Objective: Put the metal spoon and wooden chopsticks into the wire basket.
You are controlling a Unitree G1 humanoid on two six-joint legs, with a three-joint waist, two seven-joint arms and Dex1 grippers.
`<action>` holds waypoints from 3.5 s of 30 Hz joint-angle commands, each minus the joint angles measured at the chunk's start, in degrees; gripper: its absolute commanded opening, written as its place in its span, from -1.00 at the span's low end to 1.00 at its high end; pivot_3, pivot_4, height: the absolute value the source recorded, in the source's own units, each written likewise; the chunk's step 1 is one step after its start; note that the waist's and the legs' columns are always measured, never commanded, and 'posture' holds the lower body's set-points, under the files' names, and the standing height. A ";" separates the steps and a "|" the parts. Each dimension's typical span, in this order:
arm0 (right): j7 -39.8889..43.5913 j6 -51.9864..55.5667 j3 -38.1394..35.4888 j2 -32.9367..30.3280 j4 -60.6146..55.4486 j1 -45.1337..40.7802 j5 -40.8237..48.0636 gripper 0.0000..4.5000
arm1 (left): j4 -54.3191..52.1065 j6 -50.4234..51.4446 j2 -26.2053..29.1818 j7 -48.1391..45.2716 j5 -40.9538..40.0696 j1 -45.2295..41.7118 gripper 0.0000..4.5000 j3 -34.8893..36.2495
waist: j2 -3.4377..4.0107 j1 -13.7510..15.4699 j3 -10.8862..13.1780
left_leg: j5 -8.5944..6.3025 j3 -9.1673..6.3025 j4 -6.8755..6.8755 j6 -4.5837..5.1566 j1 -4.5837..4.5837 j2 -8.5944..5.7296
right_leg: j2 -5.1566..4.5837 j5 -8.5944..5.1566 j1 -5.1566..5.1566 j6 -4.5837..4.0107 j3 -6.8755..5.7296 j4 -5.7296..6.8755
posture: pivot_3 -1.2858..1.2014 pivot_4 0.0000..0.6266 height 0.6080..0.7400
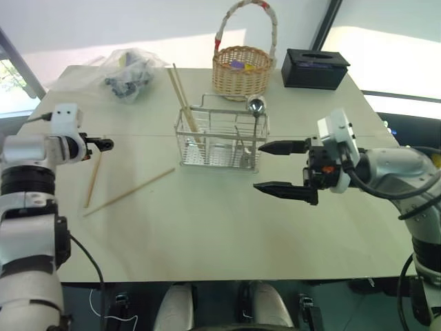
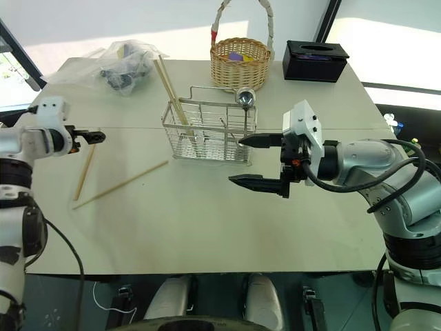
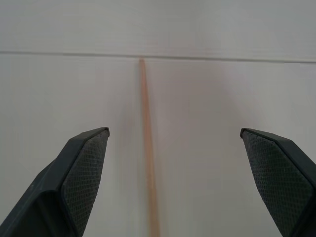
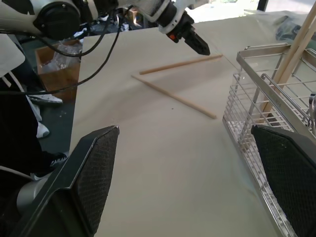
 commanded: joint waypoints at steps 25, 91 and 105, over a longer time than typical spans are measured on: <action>-3.37 0.67 -6.91 -2.74 -2.03 2.13 3.40 1.00 | 20.94 -3.40 -3.25 11.95 2.73 -6.69 -0.99 11.69 | -0.09 -0.01 -0.05 | 0.00 0.06 -0.03 -0.01 0.38 -0.01 | -0.11 0.00 0.26 0.02 -0.02 0.11 | 0.03 -0.52 0.57; -21.35 3.04 -11.21 0.42 -0.83 3.43 15.16 1.00 | -49.44 4.88 -3.66 -11.65 -32.09 -2.18 0.78 12.81 | -0.05 -0.42 0.25 | -0.05 -0.22 0.73 0.09 -0.34 0.04 | -0.01 0.20 0.09 0.12 -0.21 -0.03 | 0.03 -0.52 0.57; -18.61 2.16 -9.80 1.96 2.04 2.53 12.11 1.00 | -39.94 -15.19 21.09 -56.89 -9.22 11.76 0.78 -15.29 | 0.31 0.19 0.32 | -0.06 -0.15 0.61 0.08 -0.51 0.05 | -0.07 0.04 -0.10 -0.17 -0.19 -0.18 | 0.03 -0.52 0.57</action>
